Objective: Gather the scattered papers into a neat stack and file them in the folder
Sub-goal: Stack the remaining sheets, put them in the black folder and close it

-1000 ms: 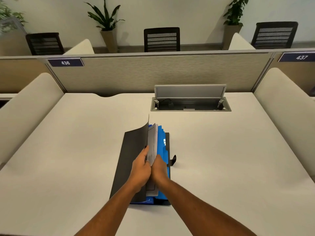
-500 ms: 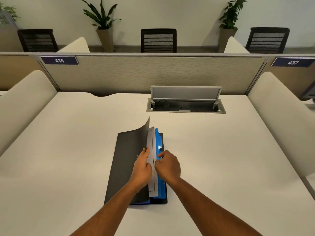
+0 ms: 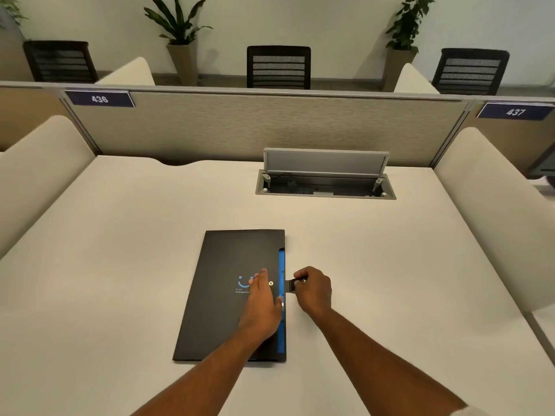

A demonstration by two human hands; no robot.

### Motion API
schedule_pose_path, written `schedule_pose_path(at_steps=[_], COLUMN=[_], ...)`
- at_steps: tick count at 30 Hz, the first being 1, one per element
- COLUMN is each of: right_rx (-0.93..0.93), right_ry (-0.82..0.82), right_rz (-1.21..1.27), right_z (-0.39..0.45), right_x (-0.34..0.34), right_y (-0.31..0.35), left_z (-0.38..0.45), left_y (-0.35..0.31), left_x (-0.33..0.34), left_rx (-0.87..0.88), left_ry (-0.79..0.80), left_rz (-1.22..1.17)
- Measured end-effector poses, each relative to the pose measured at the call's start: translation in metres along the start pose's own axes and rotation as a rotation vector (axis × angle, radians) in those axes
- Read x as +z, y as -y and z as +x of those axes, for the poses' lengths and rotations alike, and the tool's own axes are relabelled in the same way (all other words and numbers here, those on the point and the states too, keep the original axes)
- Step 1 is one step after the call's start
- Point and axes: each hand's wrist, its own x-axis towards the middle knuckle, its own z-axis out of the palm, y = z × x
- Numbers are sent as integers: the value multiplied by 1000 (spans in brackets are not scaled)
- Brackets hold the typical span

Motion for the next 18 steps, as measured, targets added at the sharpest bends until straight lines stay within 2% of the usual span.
schedule_pose_path(at_steps=[3,7,12,18], right_rx=[27,38,-46,-235], right_ry=[6,-28,14,53], right_rz=[33,47,98,-123], right_z=[5,11,3,-3], right_x=[-4,-11,-6,6], right_y=[-6,-7,-3,-3], left_z=[0,6,7,6], left_y=[14,39,56,67], left_x=[1,-5,-4,-2], left_rx=[29,207,296,325], left_ry=[-27,3,80,134], left_rz=[170,435,498,526])
